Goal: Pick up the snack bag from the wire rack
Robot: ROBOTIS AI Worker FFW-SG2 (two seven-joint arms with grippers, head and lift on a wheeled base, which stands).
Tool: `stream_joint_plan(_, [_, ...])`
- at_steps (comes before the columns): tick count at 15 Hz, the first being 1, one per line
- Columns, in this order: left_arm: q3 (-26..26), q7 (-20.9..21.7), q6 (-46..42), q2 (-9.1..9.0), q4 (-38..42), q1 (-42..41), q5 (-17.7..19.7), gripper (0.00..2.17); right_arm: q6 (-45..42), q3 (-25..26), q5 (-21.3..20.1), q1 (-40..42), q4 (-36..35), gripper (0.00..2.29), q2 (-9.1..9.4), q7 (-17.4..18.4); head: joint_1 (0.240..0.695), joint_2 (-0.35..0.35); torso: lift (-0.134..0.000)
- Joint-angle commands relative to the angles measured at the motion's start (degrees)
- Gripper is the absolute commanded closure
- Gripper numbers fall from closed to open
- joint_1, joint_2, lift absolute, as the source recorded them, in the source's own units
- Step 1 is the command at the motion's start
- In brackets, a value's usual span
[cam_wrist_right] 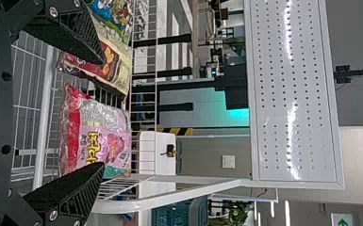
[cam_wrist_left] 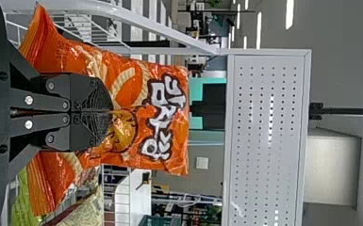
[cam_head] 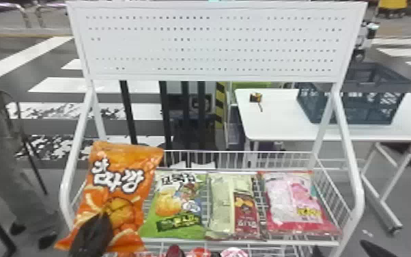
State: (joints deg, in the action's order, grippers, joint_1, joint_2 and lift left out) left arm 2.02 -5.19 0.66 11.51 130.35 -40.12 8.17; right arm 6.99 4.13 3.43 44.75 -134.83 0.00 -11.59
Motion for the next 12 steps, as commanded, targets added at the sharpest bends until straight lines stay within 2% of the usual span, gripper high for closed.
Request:
stream_joint_plan(1, [0.0, -0.1, 0.0, 0.00, 0.2, -0.1, 0.0, 2.09, 0.0, 0.0, 0.0, 0.1, -0.2, 0.13, 0.05, 0.0, 0.499, 0.000, 0.000])
stream_joint_plan(10, [0.5, -0.2, 0.0, 0.00, 0.8, -0.4, -0.3, 2.09, 0.2, -0.1, -0.3, -0.2, -0.1, 0.14, 0.05, 0.0, 0.499, 0.000, 0.000])
stream_joint_plan(12, [0.9, -0.4, 0.0, 0.00, 0.8, -0.4, -0.4, 2.09, 1.8, -0.7, -1.8, -5.0, 3.2, 0.14, 0.05, 0.4, 0.499, 0.000, 0.000])
